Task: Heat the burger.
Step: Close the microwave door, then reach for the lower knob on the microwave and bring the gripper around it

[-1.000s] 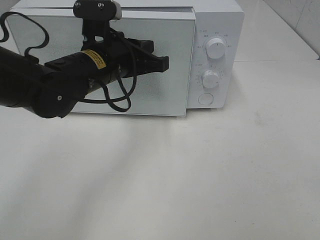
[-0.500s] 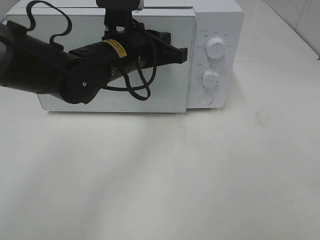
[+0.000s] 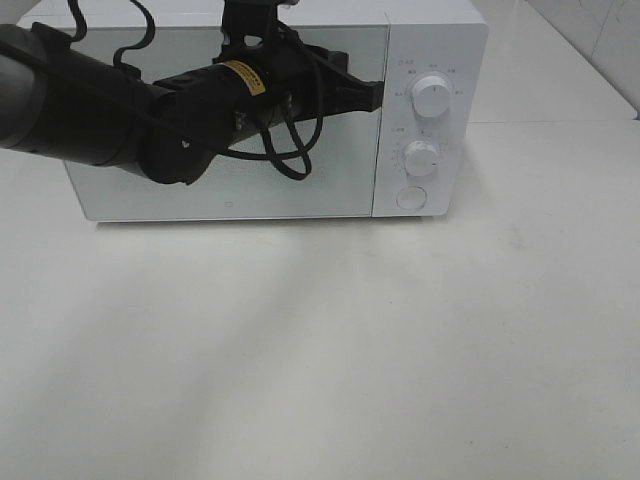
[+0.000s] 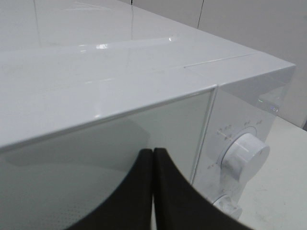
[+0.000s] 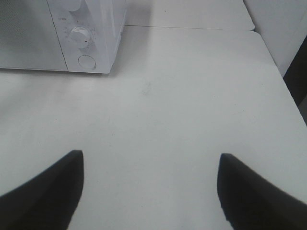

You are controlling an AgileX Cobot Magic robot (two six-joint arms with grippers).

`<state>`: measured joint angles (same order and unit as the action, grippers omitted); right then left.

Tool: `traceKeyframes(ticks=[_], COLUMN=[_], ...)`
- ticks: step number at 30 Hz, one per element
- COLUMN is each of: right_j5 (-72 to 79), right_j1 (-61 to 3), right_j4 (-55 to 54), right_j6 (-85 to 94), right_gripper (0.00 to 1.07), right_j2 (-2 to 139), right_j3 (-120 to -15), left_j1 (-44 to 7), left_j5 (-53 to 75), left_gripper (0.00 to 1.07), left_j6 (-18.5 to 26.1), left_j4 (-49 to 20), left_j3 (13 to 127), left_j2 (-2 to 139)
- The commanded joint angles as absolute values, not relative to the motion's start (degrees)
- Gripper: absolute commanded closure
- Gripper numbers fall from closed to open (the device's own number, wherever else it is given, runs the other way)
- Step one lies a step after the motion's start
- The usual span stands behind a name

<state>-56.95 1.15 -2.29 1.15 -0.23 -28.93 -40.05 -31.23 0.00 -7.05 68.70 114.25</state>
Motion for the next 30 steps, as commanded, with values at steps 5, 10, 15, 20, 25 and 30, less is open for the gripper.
traceKeyframes(ticks=[5, 10, 15, 20, 25, 30], right_j5=[-57.0, -57.0, -57.0, -57.0, -57.0, -57.0], right_j1=[1.4, 1.4, 1.4, 1.4, 1.4, 1.4], right_j4=[-2.3, -2.3, -2.3, -2.3, -2.3, -2.3], right_j6=[0.8, 0.8, 0.8, 0.8, 0.8, 0.8], right_gripper=[0.32, 0.32, 0.32, 0.32, 0.32, 0.32], right_j2=[-1.8, -1.8, -1.8, -1.8, -1.8, -1.8], right_j3=[-28.7, -28.7, -28.7, -28.7, -28.7, -28.7], left_j1=[-41.2, -41.7, -41.7, -41.7, -41.7, -41.7], left_j5=[-20.1, -8.6, 3.4, 19.1, 29.1, 35.8], left_gripper=[1.07, 1.07, 1.07, 0.45, 0.05, 0.06], left_j6=[0.0, 0.0, 0.0, 0.0, 0.0, 0.0], left_j4=[-6.2, -5.8, -5.8, -5.8, -6.1, -6.2], left_j3=[69.4, 69.4, 69.4, 69.4, 69.4, 69.4], left_j2=[108.6, 105.4, 101.8, 98.5, 96.9, 95.1])
